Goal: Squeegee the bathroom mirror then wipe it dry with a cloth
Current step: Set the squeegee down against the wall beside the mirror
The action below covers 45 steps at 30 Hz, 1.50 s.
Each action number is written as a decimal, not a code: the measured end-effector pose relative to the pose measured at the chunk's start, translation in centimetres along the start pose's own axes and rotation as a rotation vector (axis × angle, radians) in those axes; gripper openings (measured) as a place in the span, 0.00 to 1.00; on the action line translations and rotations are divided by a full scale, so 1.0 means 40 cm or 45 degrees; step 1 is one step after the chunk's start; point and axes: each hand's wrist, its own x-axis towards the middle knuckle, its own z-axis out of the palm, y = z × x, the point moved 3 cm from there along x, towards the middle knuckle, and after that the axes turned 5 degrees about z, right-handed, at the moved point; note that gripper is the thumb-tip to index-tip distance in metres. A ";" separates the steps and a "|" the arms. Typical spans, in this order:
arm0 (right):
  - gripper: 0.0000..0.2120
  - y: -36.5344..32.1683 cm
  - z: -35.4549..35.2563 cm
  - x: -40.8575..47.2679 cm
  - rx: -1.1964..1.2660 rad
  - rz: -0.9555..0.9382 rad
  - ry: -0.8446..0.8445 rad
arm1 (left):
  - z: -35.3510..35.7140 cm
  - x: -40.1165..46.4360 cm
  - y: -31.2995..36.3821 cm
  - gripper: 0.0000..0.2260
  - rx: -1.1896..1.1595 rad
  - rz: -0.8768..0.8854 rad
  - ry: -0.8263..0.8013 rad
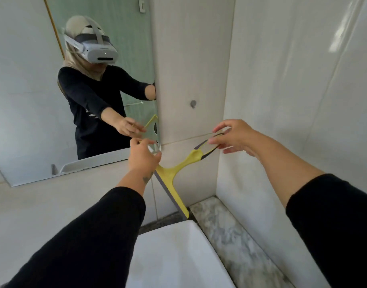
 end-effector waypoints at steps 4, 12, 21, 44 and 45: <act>0.21 -0.006 0.078 0.043 0.571 0.136 0.198 | 0.009 -0.005 -0.012 0.19 -0.068 -0.140 0.100; 0.26 -0.053 0.147 0.101 0.296 -0.025 0.647 | 0.017 -0.005 -0.029 0.15 0.080 -0.021 0.042; 0.23 -0.116 0.112 0.237 0.085 -0.323 0.703 | 0.045 0.004 -0.073 0.12 0.231 0.517 -0.258; 0.39 -0.057 0.177 0.345 -0.434 -0.351 0.559 | 0.186 0.028 -0.114 0.21 0.275 0.352 -0.457; 0.41 -0.061 0.187 0.324 -0.499 -0.357 0.538 | 0.166 0.026 -0.108 0.20 0.280 0.348 -0.449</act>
